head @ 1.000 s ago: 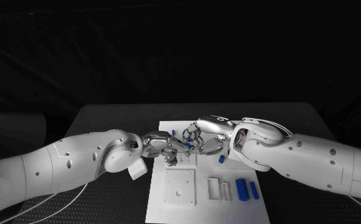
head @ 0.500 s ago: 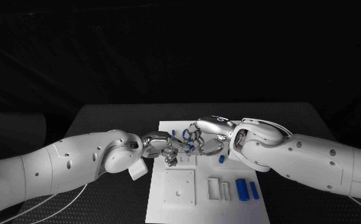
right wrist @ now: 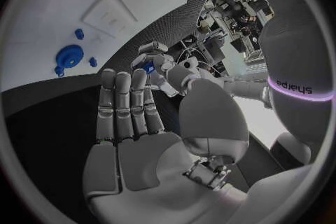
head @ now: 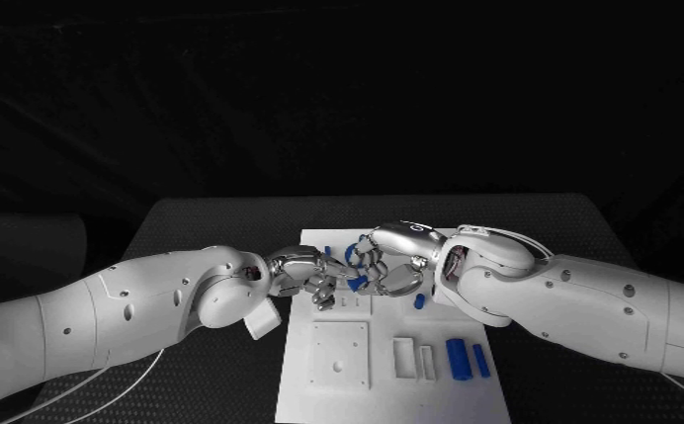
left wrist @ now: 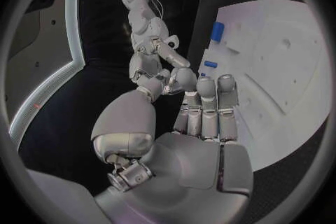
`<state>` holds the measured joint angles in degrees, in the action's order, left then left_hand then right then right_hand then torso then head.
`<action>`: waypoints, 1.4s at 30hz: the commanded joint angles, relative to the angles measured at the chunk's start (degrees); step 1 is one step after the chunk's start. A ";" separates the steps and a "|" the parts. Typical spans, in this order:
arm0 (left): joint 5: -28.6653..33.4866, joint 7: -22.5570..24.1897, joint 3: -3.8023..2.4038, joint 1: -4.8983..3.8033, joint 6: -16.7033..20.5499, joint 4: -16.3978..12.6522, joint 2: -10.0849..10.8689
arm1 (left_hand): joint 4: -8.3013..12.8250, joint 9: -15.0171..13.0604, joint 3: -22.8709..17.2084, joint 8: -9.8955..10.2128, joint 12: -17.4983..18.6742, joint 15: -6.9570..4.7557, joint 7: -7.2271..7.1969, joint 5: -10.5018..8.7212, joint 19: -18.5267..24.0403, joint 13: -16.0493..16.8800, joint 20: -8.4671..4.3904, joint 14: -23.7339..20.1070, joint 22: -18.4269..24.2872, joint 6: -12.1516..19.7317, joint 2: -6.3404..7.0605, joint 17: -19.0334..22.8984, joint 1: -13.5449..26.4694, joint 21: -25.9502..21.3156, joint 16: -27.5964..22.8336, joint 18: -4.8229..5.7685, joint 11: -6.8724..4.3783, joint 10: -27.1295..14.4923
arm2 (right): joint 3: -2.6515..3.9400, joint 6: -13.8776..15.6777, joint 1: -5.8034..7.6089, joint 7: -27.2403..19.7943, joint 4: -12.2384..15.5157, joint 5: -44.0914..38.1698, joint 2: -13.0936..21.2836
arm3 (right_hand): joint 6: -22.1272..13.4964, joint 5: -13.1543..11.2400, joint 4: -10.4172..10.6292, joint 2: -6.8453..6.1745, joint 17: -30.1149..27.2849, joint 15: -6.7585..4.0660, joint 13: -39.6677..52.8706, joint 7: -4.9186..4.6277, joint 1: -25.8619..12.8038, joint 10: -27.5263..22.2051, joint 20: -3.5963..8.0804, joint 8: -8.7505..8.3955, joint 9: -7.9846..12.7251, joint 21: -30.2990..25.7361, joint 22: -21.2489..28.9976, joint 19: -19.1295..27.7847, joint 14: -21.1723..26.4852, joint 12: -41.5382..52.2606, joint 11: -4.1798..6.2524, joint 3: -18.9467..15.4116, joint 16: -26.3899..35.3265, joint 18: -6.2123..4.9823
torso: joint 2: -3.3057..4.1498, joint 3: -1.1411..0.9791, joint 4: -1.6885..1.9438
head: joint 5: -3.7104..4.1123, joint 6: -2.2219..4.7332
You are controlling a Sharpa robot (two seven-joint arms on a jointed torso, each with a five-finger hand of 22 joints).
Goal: Assemble the parts on the task board
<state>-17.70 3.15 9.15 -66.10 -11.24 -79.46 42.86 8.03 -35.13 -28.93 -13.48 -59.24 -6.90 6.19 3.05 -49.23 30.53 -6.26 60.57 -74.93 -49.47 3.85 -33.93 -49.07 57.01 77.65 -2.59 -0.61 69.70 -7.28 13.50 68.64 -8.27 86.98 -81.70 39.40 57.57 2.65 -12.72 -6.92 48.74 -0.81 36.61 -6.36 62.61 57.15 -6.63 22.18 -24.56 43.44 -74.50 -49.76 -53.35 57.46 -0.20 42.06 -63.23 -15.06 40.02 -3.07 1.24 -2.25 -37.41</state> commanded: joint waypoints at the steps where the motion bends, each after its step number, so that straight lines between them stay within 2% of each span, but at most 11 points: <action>1: -0.06 0.80 -0.06 -0.07 1.71 -0.29 0.10 | 0.02 0.01 0.46 -0.04 -0.17 0.42 0.14 0.03 0.36 0.02 -5.91 0.00 -0.39 0.41 -0.09 0.06 0.28 -0.37 -0.30 0.09 0.29 -0.13 | -0.02 1.28 -0.09 2.92 -0.08 -0.95 0.30 | 0.87 0.13 -0.05 0.46 0.03 -0.18 0.10 0.41 0.06 0.60 0.03 0.72 -1.06 0.35 0.05 -0.46 -0.52 0.24 0.17 0.50 -0.30 0.06 | 0.00 -0.01 0.03 | 0.13 0.07; 7: -1.46 -0.16 -0.05 -0.07 3.81 -0.66 0.50 | 0.08 0.04 0.52 -0.14 -0.15 0.44 0.15 0.04 0.41 0.00 -5.84 -0.07 -0.38 0.36 -0.07 0.09 0.16 -0.45 -0.35 0.02 0.31 -0.25 | -0.02 4.91 -0.20 4.57 0.10 0.77 0.78 | 1.03 0.13 -0.14 0.32 -0.02 -0.34 0.14 0.50 -0.07 0.86 0.18 0.78 -1.17 0.50 0.12 -0.75 -0.78 0.20 0.26 0.84 -0.35 0.06 | -0.01 0.01 0.02 | 0.20 0.19; 15: -2.62 -1.61 0.00 -0.06 7.90 -1.87 1.01 | -2.55 0.33 2.39 -0.31 -0.27 0.56 0.25 -0.23 0.29 -0.05 -5.63 -0.04 -0.23 0.71 5.04 0.17 4.04 -0.82 -0.29 -0.24 0.39 -0.33 | -0.01 7.62 -0.39 5.70 0.17 5.20 1.29 | 1.25 0.14 -0.27 0.11 -0.12 -0.56 0.17 0.60 -0.19 1.22 0.38 0.86 -1.31 0.63 0.28 -1.12 -1.13 0.10 0.38 1.52 -0.36 0.06 | 0.00 -0.01 0.02 | 0.16 0.25; 21: -2.67 -1.30 0.03 -0.05 8.46 -2.55 1.15 | -3.16 0.07 4.17 -0.97 -0.28 0.43 0.04 -0.29 0.44 -0.06 -5.65 -0.11 -0.22 -0.11 6.21 0.16 6.12 -0.98 -0.24 -0.42 0.19 -0.41 | -0.01 6.88 -0.40 5.57 0.08 6.14 1.20 | 1.27 0.14 -0.29 0.12 -0.14 -0.59 0.17 0.61 -0.22 1.27 0.41 0.86 -1.33 0.65 0.31 -1.18 -1.19 0.07 0.40 1.63 -0.35 0.06 | 0.01 -0.02 0.01 | 0.08 0.24; 24: -2.72 -0.90 0.04 -0.03 8.66 -2.84 1.17 | -4.97 -1.80 5.12 -4.35 -0.21 -0.23 -1.19 1.05 0.52 -0.14 -5.73 -0.16 -0.17 -4.51 4.51 0.20 8.75 -1.18 -0.27 -0.52 -0.86 -0.48 | -0.01 6.62 -0.49 5.45 0.21 6.23 0.95 | 1.27 0.14 -0.31 0.14 -0.15 -0.61 0.17 0.61 -0.22 1.29 0.42 0.85 -1.33 0.66 0.32 -1.20 -1.21 0.06 0.40 1.68 -0.35 0.06 | 0.01 0.00 0.01 | 0.08 0.24; 26: -3.00 -0.64 0.04 -0.03 9.23 -3.00 1.11 | -4.99 -4.72 6.35 -7.81 -0.27 -1.15 -2.22 6.28 0.64 -0.15 -5.93 -0.29 -0.33 -5.77 2.92 0.20 9.70 -1.21 -0.15 -0.59 -1.81 -0.53 | -0.01 6.51 -0.62 5.46 0.26 6.29 0.85 | 1.26 0.14 -0.32 0.14 -0.16 -0.61 0.17 0.61 -0.24 1.30 0.43 0.85 -1.34 0.66 0.33 -1.20 -1.22 0.05 0.40 1.70 -0.34 0.06 | 0.01 0.01 -0.01 | 0.08 0.31; 27: -3.02 -0.56 0.04 -0.03 9.30 -3.04 1.09 | -3.94 -8.66 8.03 -11.62 -0.48 -1.77 -2.87 9.75 0.68 -0.09 -6.10 -0.41 -0.56 -5.09 1.87 0.16 10.12 -1.17 0.08 -0.55 -2.49 -0.56 | -0.01 6.52 -0.67 5.46 0.26 6.36 0.81 | 1.26 0.13 -0.32 0.14 -0.16 -0.62 0.17 0.61 -0.24 1.30 0.43 0.85 -1.34 0.66 0.33 -1.21 -1.22 0.04 0.40 1.71 -0.34 0.06 | 0.02 0.01 -0.02 | 0.08 0.37; 29: -3.03 -0.49 0.04 -0.03 9.29 -3.18 1.05 | -2.63 -15.64 9.54 -17.74 -0.86 -2.30 -3.31 13.32 0.56 0.02 -6.49 -0.54 -0.78 -1.68 0.17 0.29 10.75 -1.32 0.40 -0.45 -2.96 -0.83 | -0.01 6.62 -0.76 5.50 0.24 6.87 0.71 | 1.26 0.13 -0.33 0.14 -0.16 -0.62 0.17 0.61 -0.26 1.30 0.43 0.84 -1.34 0.66 0.34 -1.21 -1.23 0.03 0.40 1.73 -0.33 0.06 | 0.02 0.03 -0.01 | 0.11 0.39; 32: -3.04 -0.10 0.04 -0.02 9.31 -3.46 1.04 | -1.21 -21.17 9.49 -23.14 -1.60 -2.53 -3.60 15.95 0.45 0.36 -6.80 -0.64 -0.99 0.99 -1.73 0.39 10.83 -1.34 0.85 -0.20 -3.25 -1.47 | -0.01 6.70 -0.85 5.51 0.27 7.67 0.53 | 1.26 0.14 -0.34 0.15 -0.17 -0.63 0.17 0.61 -0.29 1.32 0.44 0.84 -1.35 0.66 0.35 -1.22 -1.24 0.02 0.40 1.76 -0.33 0.06 | 0.03 0.03 0.03 | 0.22 0.42; 37: -3.04 0.07 0.04 -0.02 9.69 -3.59 1.00 | 0.72 -25.43 9.33 -27.88 -2.60 -2.51 -3.60 17.56 0.60 0.86 -7.03 -1.04 -1.11 4.26 -4.62 0.44 11.42 -1.21 1.41 0.13 -3.19 -2.71 | -0.01 6.82 -1.22 5.48 0.72 8.52 0.46 | 1.27 0.14 -0.37 0.16 -0.18 -0.64 0.17 0.62 -0.31 1.34 0.45 0.84 -1.36 0.66 0.37 -1.23 -1.26 0.00 0.41 1.81 -0.32 0.06 | 0.03 0.01 0.01 | 0.22 0.56; 42: -3.04 0.01 0.04 -0.02 9.76 -3.66 0.98 | 1.67 -26.29 8.88 -29.18 -3.06 -2.34 -3.36 17.61 0.80 1.03 -7.17 -1.35 -1.13 6.17 -5.85 0.53 11.83 -1.11 1.66 0.30 -2.93 -3.67 | -0.01 7.55 -1.44 5.62 1.29 9.57 0.65 | 1.28 0.16 -0.41 0.18 -0.20 -0.66 0.18 0.62 -0.34 1.36 0.47 0.84 -1.37 0.67 0.39 -1.25 -1.28 -0.01 0.41 1.86 -0.32 0.06 | 0.01 0.00 0.01 | 0.20 0.59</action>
<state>-20.52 2.29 9.21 -66.08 -2.08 -82.88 43.96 9.47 -61.39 -20.15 -42.47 -62.01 -9.31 2.91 20.36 -48.72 31.51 -6.15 59.45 -74.95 -43.52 -1.70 -33.43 -37.28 55.90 78.99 -2.61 -3.56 66.30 -7.30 20.23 67.25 -2.69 88.10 -73.76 40.01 57.91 2.66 -13.14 -6.96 48.60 -1.30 36.72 -6.33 62.61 57.78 -6.13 22.17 -24.55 43.91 -74.20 -50.67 -54.23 57.45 0.00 43.58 -63.23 -15.07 40.05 -3.05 1.24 -2.02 -36.84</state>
